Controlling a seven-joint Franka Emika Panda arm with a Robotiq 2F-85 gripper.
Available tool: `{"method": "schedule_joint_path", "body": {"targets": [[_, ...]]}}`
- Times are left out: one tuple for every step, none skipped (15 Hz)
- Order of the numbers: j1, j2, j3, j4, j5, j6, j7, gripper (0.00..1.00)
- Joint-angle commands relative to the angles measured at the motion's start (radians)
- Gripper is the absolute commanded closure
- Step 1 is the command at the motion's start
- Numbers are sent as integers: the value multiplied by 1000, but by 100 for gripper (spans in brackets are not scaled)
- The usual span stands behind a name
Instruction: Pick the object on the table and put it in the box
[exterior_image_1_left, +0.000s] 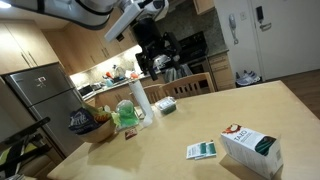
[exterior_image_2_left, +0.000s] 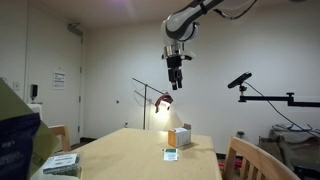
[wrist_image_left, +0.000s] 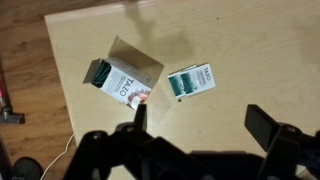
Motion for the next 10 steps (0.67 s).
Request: {"method": "schedule_joint_path", "body": {"targets": [[8,-5,4,-20,-115,128,-15,0],[10,-7,2,-29,-131,173,10,0],[7,-5,5,-31,-130,206,21,0],[6,-2,6,-31,-127,227,30,0],[2,-2,9,-32,-116,245,19,0],[0,9,10,-13,-110,203,1,0],[0,10,10,-13,-110,208,0,0],[0,11,10,-13,-110,208,0,0],[0,12,10,-13,-110,208,0,0],[0,13,10,-13,-110,208,0,0]]}}
